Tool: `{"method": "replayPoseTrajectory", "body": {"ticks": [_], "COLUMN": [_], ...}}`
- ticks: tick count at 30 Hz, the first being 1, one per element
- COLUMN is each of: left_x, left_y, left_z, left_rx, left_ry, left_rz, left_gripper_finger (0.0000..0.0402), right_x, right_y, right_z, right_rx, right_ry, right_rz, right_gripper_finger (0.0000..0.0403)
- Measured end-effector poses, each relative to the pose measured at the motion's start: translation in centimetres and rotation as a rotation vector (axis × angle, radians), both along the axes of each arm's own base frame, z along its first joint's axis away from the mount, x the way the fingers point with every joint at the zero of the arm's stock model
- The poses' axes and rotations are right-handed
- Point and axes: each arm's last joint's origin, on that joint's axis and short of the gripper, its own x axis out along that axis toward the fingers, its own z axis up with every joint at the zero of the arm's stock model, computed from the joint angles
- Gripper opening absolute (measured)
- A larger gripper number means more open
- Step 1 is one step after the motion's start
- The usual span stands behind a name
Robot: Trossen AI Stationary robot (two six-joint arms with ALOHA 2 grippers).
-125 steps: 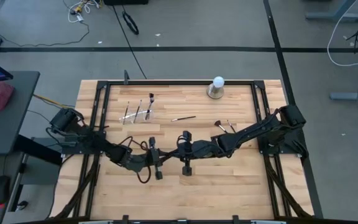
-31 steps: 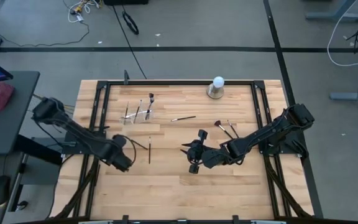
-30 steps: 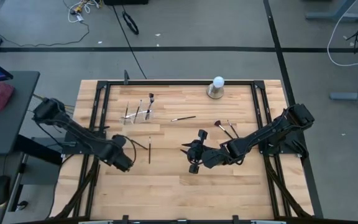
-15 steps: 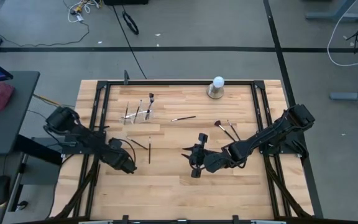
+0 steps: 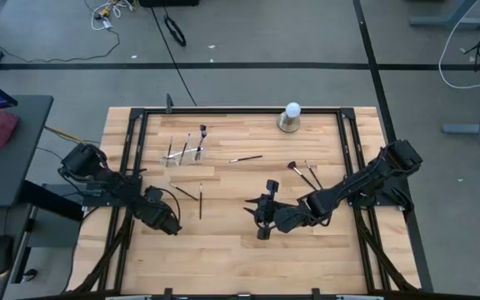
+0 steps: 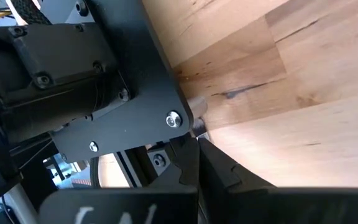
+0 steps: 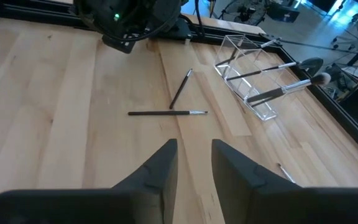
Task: Put items in baskets/containers
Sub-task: Put the black eyeshadow brush into the middle section of the transparent organizer
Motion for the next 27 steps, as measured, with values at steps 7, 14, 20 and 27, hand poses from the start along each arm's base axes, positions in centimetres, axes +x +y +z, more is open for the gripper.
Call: {"method": "replayPoseTrajectory", "body": {"ticks": [7,14,20,27], "left_x": [-0.3,-2.8,-2.8,-0.6], "left_y": [-0.7,-2.2,-2.7,-4.7], "left_z": [-0.2,-1.7,-1.6,0.6], "left_rx": [-0.066,-0.063,-0.056,-0.056], "left_ry": [0.011,-0.016,-0.040,-0.174], "left_rz": [0.004,-0.003,-0.026,-0.084], "left_gripper_finger": [0.0001,0.0001,0.0000,0.0000], "right_x": [-0.4,-0.6,-0.4,-0.3], "right_y": [0.8,1.2,1.3,1.3], "right_z": [0.0,0.0,0.2,0.4], "right_rx": [-0.001,-0.007,-0.027,-0.029], "right_ry": [0.000,0.000,-0.018,-0.030], "right_rz": [0.024,0.040,0.055,0.058], "right_gripper_finger": [0.0100,0.0100,0.0100,0.0100]}}
